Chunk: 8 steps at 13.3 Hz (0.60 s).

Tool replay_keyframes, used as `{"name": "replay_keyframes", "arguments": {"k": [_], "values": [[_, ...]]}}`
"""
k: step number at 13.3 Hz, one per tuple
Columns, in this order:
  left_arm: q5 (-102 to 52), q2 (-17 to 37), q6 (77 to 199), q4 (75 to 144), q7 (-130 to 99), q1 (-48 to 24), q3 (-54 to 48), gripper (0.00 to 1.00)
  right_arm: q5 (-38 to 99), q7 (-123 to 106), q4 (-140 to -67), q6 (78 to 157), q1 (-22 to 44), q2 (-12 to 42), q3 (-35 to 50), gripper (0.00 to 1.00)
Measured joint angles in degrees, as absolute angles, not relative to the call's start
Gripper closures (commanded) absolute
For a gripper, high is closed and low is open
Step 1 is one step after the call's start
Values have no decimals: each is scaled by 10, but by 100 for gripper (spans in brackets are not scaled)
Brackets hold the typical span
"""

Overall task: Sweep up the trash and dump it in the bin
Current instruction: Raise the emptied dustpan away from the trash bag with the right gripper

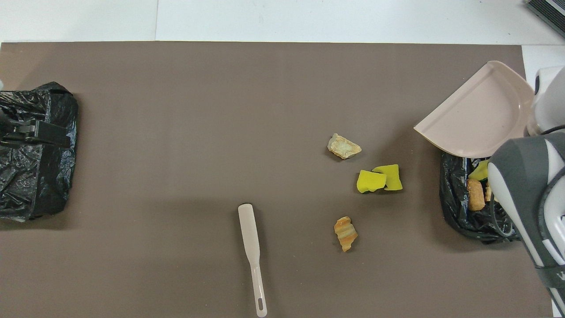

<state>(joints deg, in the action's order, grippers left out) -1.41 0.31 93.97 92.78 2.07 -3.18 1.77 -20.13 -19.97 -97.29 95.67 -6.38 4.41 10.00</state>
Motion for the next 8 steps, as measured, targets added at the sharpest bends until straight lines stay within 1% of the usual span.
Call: {"name": "replay_keyframes", "arguments": {"k": [4, 8], "values": [[-14, 3, 940, 928, 21, -32, 18, 0, -153, -35, -969, 997, 8, 69, 103, 100], [-14, 3, 940, 928, 21, -32, 18, 0, -105, 78, -927, 1034, 68, 127, 104, 100]]}}
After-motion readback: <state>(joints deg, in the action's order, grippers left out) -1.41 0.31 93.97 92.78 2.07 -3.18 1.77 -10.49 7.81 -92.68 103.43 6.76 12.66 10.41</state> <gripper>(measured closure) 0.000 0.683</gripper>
